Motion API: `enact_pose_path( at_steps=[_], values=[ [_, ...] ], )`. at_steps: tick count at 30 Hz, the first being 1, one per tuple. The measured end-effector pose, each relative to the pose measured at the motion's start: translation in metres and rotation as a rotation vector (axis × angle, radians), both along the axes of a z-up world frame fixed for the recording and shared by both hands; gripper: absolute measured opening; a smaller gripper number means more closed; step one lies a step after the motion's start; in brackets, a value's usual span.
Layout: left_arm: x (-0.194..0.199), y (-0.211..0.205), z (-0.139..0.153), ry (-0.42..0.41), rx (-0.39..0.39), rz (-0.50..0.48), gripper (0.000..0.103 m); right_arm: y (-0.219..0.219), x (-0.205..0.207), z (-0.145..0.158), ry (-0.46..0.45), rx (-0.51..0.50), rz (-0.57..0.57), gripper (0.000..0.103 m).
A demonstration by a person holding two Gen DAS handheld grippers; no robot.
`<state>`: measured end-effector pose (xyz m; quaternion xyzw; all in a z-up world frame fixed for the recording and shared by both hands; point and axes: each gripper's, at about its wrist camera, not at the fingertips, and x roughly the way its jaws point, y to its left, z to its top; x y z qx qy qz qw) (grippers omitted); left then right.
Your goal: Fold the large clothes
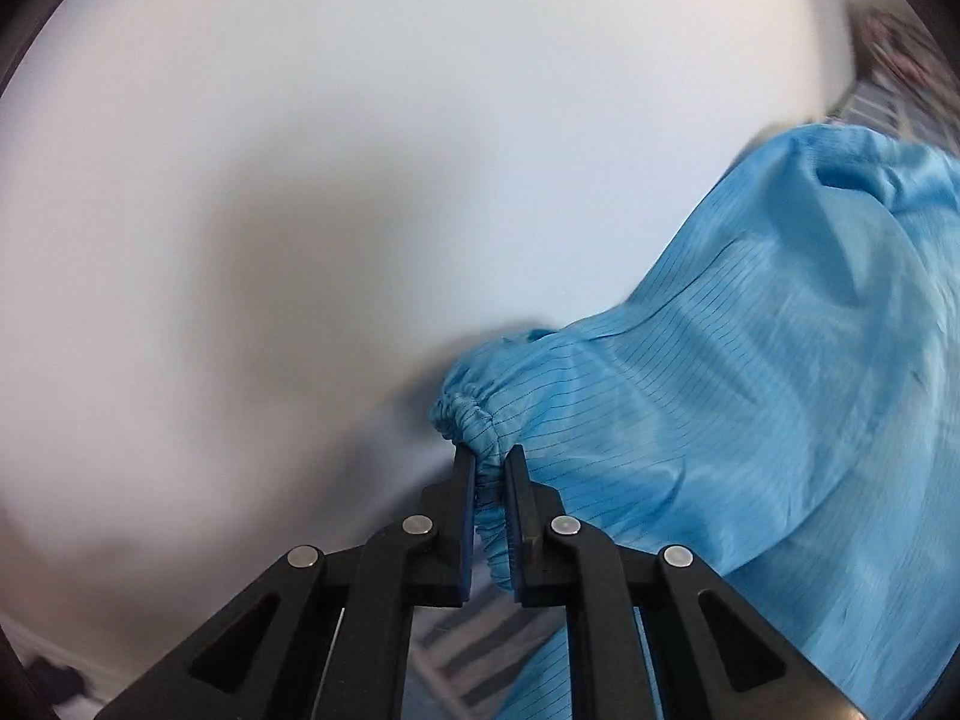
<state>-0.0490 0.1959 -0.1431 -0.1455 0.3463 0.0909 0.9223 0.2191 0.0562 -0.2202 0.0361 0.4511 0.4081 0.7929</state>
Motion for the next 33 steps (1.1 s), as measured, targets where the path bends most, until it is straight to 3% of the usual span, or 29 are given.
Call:
enact_pose_path(
  at_steps=[4,9,15,19,21,24,27,28,30,33],
  values=[
    [0.002,-0.003,0.0,-0.007,0.004,-0.022,0.058,-0.069,-0.013,0.024,0.011,0.179,-0.144,0.006],
    [0.007,-0.011,0.001,-0.013,0.008,-0.06,0.058,-0.158,-0.034,0.027,0.068,0.348,-0.374,0.006],
    [0.017,-0.027,0.0,-0.018,0.014,-0.115,0.058,-0.25,-0.075,0.006,0.144,0.376,-0.627,0.006],
    [0.033,-0.041,-0.004,-0.016,0.012,-0.16,0.058,-0.289,-0.089,-0.013,0.22,0.4,-0.721,0.006],
    [0.042,-0.048,-0.007,-0.016,0.015,-0.179,0.058,-0.292,-0.086,-0.023,0.253,0.371,-0.693,0.006],
    [0.057,-0.06,-0.009,-0.013,0.032,-0.196,0.058,-0.281,-0.083,-0.018,0.237,0.213,-0.613,0.011],
    [0.069,-0.065,-0.01,-0.015,0.025,-0.203,0.058,-0.274,-0.089,0.001,0.156,0.06,-0.499,0.029],
    [0.074,-0.066,-0.011,-0.011,0.009,-0.208,0.058,-0.271,-0.083,0.005,0.116,0.026,-0.47,0.036],
    [0.087,-0.067,-0.016,0.002,-0.048,-0.218,0.058,-0.269,-0.074,0.025,0.053,-0.002,-0.415,0.039],
    [0.109,-0.07,-0.028,0.029,-0.184,-0.249,0.058,-0.265,-0.042,0.049,0.043,0.005,-0.34,0.045]
  ],
)
